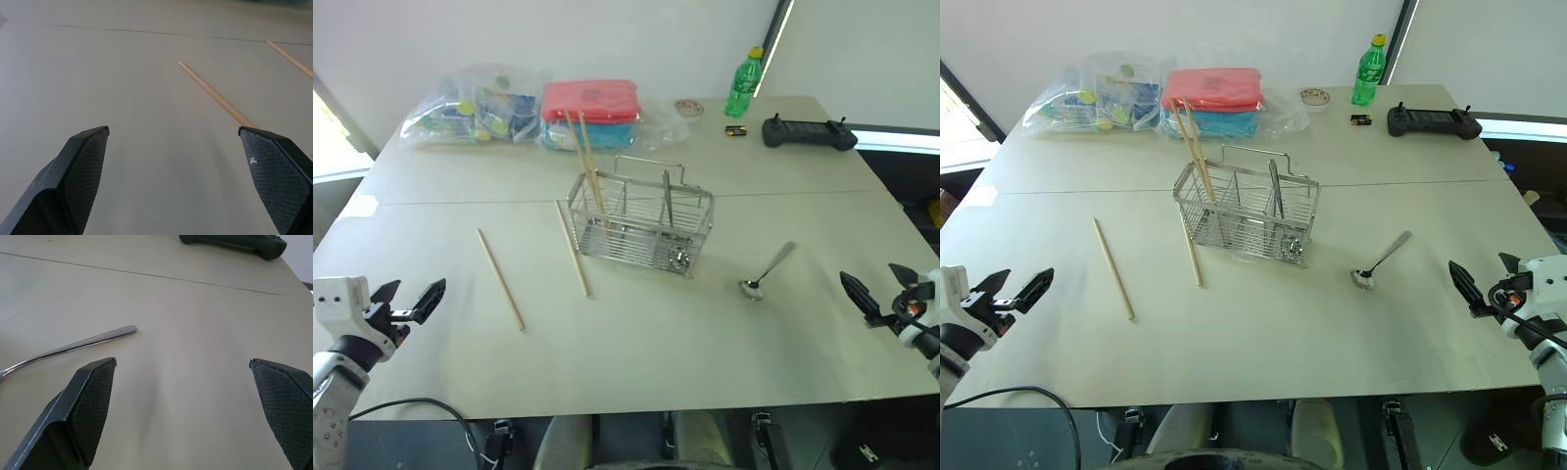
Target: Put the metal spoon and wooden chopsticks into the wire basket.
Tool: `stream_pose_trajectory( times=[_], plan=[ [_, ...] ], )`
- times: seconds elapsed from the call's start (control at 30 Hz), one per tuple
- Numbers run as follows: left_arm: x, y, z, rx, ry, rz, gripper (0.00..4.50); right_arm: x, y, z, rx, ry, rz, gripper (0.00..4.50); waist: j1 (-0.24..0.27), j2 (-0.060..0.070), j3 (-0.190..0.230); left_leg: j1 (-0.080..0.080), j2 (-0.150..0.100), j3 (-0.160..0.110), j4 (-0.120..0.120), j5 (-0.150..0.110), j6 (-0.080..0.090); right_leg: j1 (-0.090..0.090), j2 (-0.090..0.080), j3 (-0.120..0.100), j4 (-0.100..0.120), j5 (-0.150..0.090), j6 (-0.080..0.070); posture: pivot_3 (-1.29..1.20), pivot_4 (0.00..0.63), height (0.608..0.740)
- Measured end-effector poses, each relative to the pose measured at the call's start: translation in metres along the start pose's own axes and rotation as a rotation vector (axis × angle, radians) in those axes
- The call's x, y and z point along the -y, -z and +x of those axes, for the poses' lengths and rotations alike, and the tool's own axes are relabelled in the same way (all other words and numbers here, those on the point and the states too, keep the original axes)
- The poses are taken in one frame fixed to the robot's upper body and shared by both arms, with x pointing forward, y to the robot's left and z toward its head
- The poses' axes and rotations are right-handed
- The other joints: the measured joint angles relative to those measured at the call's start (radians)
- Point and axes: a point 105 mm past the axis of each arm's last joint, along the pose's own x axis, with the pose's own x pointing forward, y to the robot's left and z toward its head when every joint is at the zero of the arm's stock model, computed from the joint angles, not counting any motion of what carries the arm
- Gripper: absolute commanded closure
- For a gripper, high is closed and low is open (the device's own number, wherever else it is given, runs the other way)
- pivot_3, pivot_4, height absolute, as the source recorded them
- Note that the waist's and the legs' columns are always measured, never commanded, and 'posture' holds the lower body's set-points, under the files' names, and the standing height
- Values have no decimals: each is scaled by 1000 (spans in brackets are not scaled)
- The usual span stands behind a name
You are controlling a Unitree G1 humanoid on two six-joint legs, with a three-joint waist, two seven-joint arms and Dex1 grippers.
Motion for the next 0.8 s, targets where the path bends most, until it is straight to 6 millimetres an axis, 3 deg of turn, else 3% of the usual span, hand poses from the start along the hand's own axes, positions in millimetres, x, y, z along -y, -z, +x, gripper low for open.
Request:
stream_pose_trajectory(
  times=[0.8],
  plan=[
    [3,-4,5,5,12,-2,14,-1,2,0,6,12,10,10,0,0,0,1,0,0,0,0,0,1,0,0,1,0,0,0,150,692]
  ],
)
